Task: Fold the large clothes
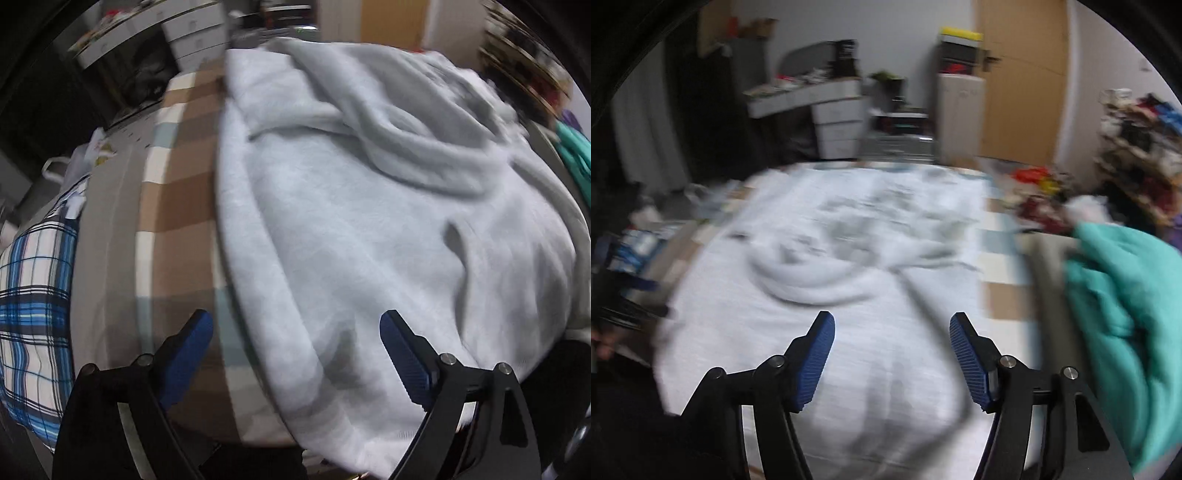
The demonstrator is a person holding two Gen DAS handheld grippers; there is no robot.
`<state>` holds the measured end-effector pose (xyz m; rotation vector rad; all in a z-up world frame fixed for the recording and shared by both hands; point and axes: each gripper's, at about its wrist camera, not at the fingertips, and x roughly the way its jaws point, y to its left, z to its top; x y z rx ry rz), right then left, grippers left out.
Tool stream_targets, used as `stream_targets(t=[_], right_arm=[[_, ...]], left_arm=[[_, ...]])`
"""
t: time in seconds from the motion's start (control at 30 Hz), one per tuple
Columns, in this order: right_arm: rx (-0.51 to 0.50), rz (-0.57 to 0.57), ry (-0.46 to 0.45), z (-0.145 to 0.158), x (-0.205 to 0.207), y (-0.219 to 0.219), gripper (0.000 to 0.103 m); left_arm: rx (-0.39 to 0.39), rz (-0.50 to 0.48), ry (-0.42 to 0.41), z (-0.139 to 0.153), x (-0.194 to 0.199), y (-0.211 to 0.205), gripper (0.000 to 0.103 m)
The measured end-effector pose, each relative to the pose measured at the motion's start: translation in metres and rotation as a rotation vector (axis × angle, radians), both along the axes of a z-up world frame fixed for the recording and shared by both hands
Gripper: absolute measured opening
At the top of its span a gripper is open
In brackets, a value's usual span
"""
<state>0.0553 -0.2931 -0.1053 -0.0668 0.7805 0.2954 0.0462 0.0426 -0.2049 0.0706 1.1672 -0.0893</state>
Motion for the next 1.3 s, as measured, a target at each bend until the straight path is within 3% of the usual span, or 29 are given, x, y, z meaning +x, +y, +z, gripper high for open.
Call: stream_targets(t=[0.07, 0.2, 0.37, 0.47, 0.63, 0.73, 0.93, 1.0, 1.13, 1.2, 1.27, 1.3], right_arm=[[-0.019, 0.027, 0.015, 0.000, 0.018, 0.013, 0.076], [-0.052, -0.014, 0.067, 0.001, 0.078, 0.013, 0.079], [-0.013, -0.138, 0.248, -0.032, 0.169, -0.019, 0.082], [-0.068, -0.095, 0.355, -0.067, 0.207, -0.016, 0.080], [-0.169, -0.051, 0.384, -0.095, 0.221, -0.002, 0.081], [-0.149, -0.058, 0.404, -0.101, 0.228, -0.003, 0.083], [-0.116, -0.081, 0.389, -0.102, 0.240, -0.011, 0.083], [-0.101, -0.096, 0.377, -0.102, 0.240, -0.011, 0.083], [-0.093, -0.101, 0.356, -0.103, 0.240, -0.007, 0.083], [-0.098, -0.105, 0.362, -0.102, 0.238, -0.005, 0.082], [-0.087, -0.098, 0.361, -0.093, 0.232, -0.004, 0.071], [-0.048, -0.084, 0.346, -0.083, 0.226, -0.004, 0.057]], left_arm=[[-0.068, 0.005, -0.032, 0.016, 0.025, 0.003, 0.089], [-0.060, 0.068, -0.101, 0.037, 0.089, 0.004, 0.089], [-0.095, 0.045, -0.106, 0.022, 0.162, -0.016, 0.089], [-0.061, 0.005, -0.067, 0.000, 0.189, -0.034, 0.089], [-0.007, -0.008, 0.000, -0.027, 0.217, -0.033, 0.089], [-0.025, -0.005, 0.028, -0.031, 0.229, -0.024, 0.092], [0.035, -0.061, 0.014, -0.027, 0.257, -0.015, 0.095], [0.064, -0.060, 0.001, -0.029, 0.269, -0.010, 0.103], [0.097, -0.004, -0.016, -0.024, 0.286, 0.000, 0.101], [0.069, 0.003, -0.030, -0.013, 0.279, 0.002, 0.089], [0.001, -0.013, -0.073, 0.005, 0.260, 0.001, 0.088], [-0.040, -0.024, -0.105, 0.013, 0.250, -0.002, 0.088]])
